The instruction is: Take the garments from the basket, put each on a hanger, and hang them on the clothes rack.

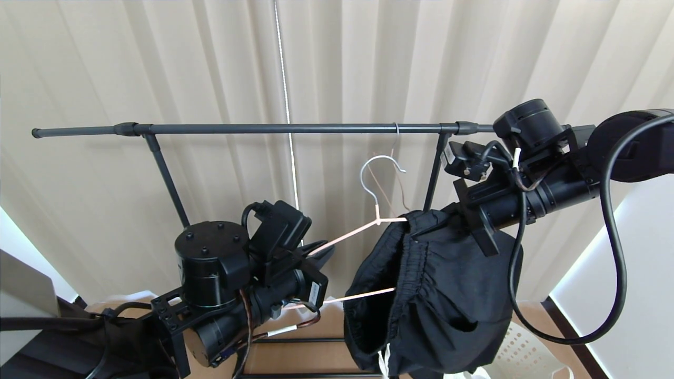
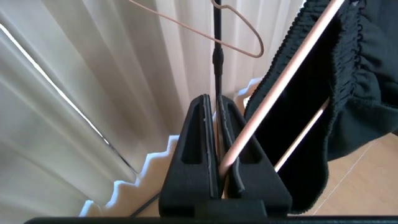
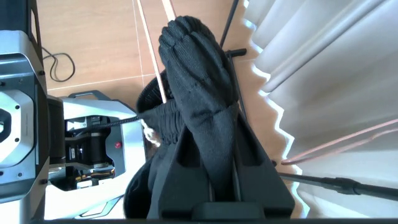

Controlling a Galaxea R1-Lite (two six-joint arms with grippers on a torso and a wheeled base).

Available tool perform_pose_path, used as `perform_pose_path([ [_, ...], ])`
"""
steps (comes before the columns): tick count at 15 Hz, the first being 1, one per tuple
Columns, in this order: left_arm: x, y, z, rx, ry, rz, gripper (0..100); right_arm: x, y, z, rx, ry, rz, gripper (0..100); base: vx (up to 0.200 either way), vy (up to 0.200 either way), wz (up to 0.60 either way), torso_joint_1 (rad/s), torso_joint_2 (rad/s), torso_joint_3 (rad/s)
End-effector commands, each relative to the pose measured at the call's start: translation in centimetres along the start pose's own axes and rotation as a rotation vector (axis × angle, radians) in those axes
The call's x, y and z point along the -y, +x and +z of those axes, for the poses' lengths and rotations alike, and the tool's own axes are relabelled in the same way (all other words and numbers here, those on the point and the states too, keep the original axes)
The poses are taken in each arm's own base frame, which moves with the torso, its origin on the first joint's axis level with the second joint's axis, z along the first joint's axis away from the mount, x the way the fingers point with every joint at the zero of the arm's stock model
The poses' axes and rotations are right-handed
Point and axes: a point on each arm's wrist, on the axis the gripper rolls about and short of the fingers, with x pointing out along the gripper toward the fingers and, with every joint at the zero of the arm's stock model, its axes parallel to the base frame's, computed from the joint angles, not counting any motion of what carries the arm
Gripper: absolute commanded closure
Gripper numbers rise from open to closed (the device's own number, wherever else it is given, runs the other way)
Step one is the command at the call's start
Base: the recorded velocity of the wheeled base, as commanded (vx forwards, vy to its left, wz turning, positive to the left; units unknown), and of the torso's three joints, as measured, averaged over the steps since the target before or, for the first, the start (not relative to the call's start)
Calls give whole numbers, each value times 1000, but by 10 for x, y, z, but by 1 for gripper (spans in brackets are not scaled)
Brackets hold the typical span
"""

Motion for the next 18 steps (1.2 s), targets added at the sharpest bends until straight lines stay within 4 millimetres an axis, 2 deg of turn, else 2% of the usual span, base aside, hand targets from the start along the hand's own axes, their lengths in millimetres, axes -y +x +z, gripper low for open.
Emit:
perform_pose_path([
  [1,0,1,-2,-6,2,1,100,-2,0,2,3,-7,4,100,0,0,0,0,0,0],
  [7,-2,-5,-5,9,7,-28,100,-9,-7,4,7,-13,1,100,0,0,0,0,0,0],
  [8,-2,-5,-4,12,7,-28,0,-10,-8,4,7,-12,0,100,0,0,0,0,0,0],
  [10,-3,-5,-3,33,-1,-25,0,-13,-10,4,8,-14,0,100,0,0,0,0,0,0],
  [13,-14,-11,3,114,-11,19,0,-18,-13,2,3,-10,2,100,0,0,0,0,0,0],
  [15,-23,-22,6,151,-19,56,0,-19,-15,4,9,-14,-3,100,0,0,0,0,0,0],
  [18,-48,-51,17,198,-40,149,0,-21,-21,5,18,-14,-18,100,0,0,0,0,0,0],
])
